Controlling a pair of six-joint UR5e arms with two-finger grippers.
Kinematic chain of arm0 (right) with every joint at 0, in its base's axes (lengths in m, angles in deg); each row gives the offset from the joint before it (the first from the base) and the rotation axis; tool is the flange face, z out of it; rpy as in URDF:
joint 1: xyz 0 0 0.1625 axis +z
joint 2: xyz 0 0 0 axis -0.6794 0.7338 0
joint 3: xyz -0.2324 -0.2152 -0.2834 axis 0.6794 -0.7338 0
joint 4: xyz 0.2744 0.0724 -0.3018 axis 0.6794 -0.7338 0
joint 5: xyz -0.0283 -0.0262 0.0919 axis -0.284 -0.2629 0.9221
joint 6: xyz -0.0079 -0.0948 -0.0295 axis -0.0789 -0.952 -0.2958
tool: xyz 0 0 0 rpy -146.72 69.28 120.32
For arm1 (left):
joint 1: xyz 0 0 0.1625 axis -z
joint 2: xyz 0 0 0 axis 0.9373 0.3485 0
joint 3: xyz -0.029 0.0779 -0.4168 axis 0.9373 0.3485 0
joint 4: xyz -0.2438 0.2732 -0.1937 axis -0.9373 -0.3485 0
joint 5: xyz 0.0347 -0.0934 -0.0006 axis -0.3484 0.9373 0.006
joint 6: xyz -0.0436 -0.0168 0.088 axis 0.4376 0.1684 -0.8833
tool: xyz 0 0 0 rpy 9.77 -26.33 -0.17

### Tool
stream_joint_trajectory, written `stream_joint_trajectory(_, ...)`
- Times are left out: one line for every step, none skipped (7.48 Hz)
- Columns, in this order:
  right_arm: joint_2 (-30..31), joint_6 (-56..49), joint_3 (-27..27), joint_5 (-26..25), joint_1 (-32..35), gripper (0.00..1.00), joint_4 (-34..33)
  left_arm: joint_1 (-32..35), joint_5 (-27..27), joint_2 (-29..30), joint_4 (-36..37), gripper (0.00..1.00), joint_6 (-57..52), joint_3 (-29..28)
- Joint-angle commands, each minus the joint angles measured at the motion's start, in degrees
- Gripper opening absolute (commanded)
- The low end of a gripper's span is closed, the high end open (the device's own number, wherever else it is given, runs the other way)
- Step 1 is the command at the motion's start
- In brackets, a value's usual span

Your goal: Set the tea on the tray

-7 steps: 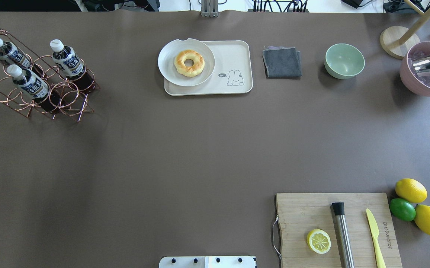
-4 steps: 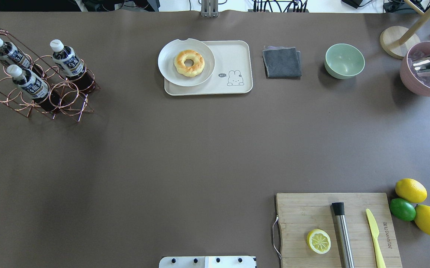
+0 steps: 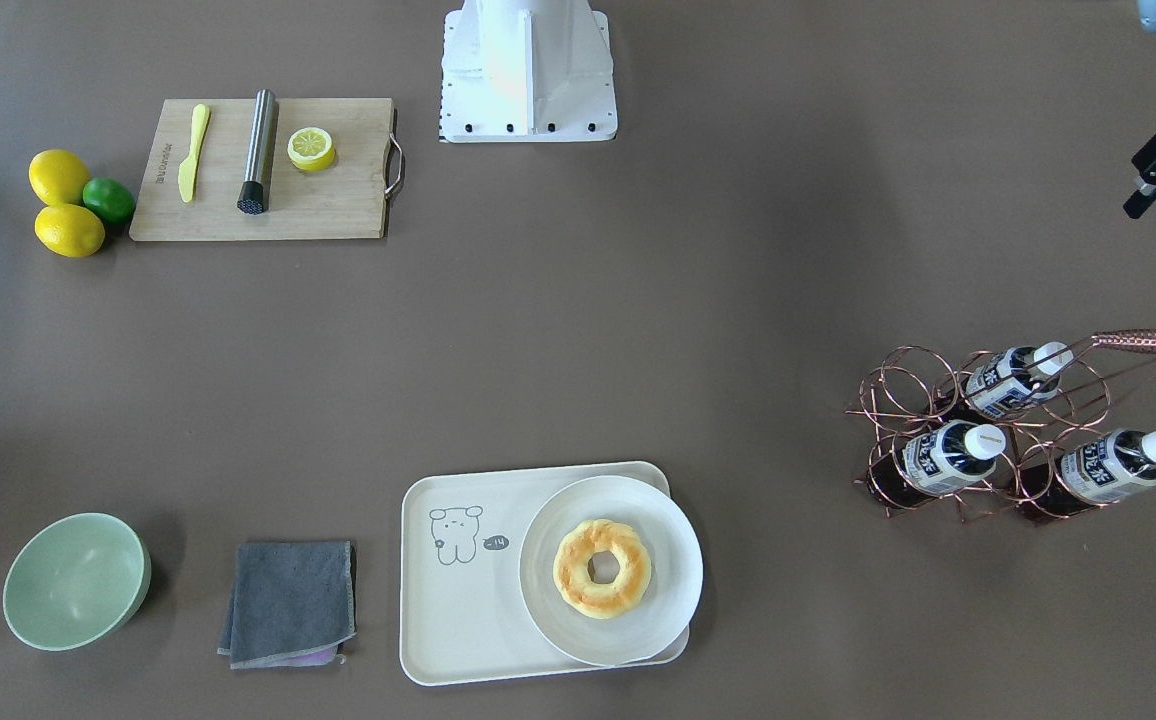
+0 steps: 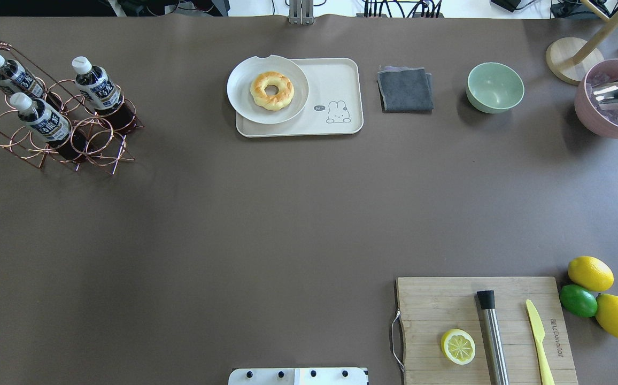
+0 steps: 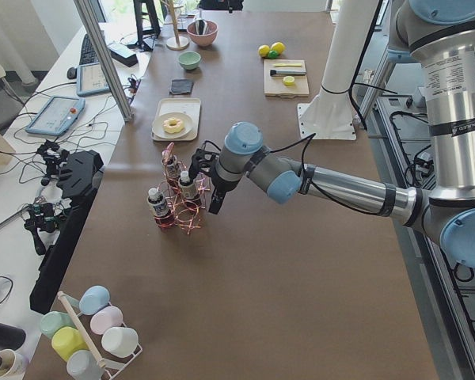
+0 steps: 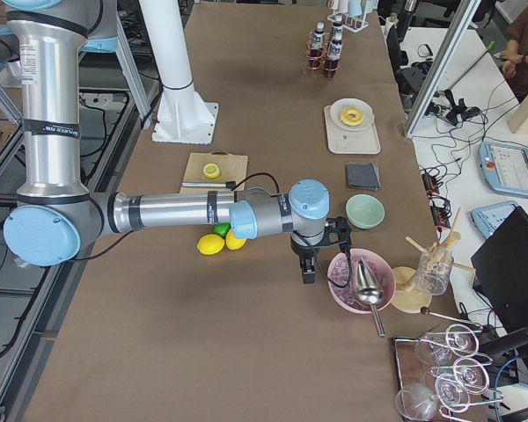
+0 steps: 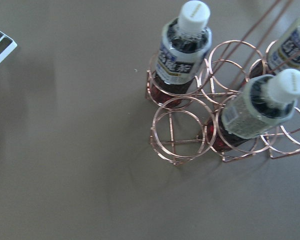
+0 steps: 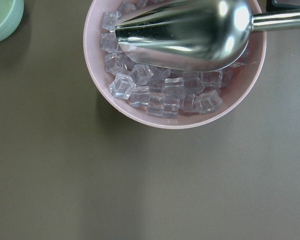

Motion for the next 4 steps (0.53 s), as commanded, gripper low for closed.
stream_joint_trajectory(-0.34,0.17,-0.13,-0.01,0.0,1.0,-0.09,-7.02,-4.3,-0.55,-0.02,0.97,9.6,8.36)
stream_joint_trajectory(-0.26,0.17,-0.3,-0.01,0.0,1.0,-0.1,-10.52,-8.66,-0.11,-0.02,0.97,12.66,9.69)
stream_joint_trajectory(0.09,0.17,-0.22,0.08,0.0,1.0,-0.18,-15.86,-17.06,0.76,0.24,0.97,18.26,10.05)
stream_joint_trajectory(0.01,0.17,-0.04,-0.53,0.0,1.0,-0.01,-18.01,-20.01,3.38,1.37,0.97,19.02,8.22)
